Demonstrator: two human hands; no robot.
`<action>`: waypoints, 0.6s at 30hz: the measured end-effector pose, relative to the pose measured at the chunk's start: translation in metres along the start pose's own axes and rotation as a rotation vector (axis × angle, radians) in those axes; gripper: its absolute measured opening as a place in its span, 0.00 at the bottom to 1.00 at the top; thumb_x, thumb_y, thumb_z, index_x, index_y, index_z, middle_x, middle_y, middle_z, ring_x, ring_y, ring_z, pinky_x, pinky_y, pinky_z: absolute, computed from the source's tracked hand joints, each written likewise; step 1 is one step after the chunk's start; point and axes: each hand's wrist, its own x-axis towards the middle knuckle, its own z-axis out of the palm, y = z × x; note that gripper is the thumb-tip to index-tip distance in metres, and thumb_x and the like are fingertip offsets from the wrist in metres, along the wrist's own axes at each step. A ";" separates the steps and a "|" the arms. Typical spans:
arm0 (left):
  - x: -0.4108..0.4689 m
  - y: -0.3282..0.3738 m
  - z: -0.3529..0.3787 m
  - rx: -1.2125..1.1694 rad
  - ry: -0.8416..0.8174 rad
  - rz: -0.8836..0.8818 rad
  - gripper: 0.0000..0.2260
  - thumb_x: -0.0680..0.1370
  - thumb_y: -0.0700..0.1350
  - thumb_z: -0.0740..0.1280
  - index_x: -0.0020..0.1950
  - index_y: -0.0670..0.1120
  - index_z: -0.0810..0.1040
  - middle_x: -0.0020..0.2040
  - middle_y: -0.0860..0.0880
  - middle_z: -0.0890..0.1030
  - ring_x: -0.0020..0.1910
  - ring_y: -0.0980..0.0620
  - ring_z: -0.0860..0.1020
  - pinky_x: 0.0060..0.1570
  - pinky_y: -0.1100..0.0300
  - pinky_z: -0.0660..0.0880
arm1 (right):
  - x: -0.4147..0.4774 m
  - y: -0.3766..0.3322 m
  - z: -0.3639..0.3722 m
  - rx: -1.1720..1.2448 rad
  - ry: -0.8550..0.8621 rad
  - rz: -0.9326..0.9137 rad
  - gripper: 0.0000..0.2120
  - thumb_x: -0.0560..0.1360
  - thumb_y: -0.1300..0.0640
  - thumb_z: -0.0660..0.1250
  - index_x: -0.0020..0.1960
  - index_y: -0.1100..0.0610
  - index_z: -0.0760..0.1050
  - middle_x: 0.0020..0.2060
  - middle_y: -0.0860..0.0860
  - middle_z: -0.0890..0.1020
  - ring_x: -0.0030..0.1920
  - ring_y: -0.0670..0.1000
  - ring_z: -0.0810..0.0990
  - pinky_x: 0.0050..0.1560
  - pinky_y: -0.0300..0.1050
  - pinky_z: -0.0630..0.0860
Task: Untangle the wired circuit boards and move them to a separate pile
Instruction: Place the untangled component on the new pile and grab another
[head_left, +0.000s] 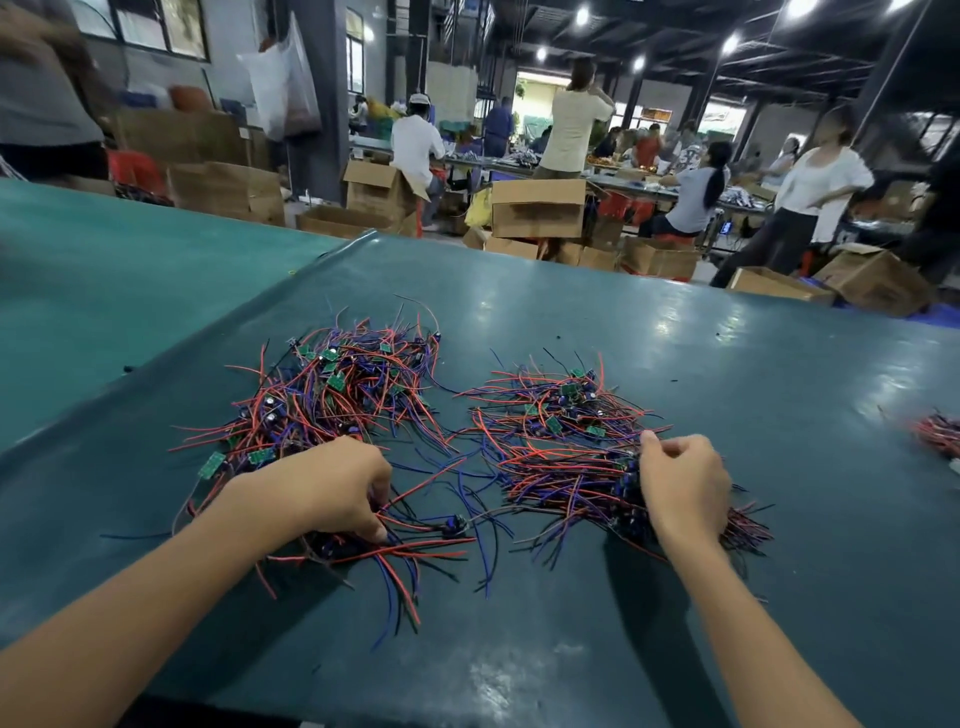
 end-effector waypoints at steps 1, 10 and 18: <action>-0.001 0.002 0.001 0.020 0.014 -0.016 0.19 0.73 0.57 0.76 0.60 0.51 0.81 0.52 0.52 0.79 0.55 0.49 0.78 0.50 0.57 0.75 | -0.010 -0.002 0.001 0.005 0.035 -0.074 0.11 0.78 0.44 0.65 0.47 0.52 0.75 0.39 0.53 0.81 0.42 0.59 0.78 0.44 0.51 0.74; -0.007 0.006 -0.018 -0.148 0.274 -0.095 0.16 0.73 0.48 0.70 0.61 0.54 0.79 0.48 0.54 0.80 0.50 0.51 0.78 0.54 0.56 0.77 | -0.078 0.014 0.031 -0.075 -0.132 -0.625 0.02 0.78 0.57 0.68 0.49 0.52 0.78 0.36 0.48 0.83 0.37 0.56 0.82 0.34 0.47 0.72; -0.007 -0.016 -0.070 0.069 0.513 -0.294 0.21 0.74 0.46 0.66 0.66 0.56 0.70 0.53 0.51 0.82 0.57 0.45 0.79 0.54 0.46 0.66 | -0.081 0.019 0.038 -0.158 -0.169 -0.668 0.05 0.77 0.58 0.68 0.50 0.51 0.81 0.38 0.46 0.84 0.37 0.52 0.82 0.33 0.44 0.67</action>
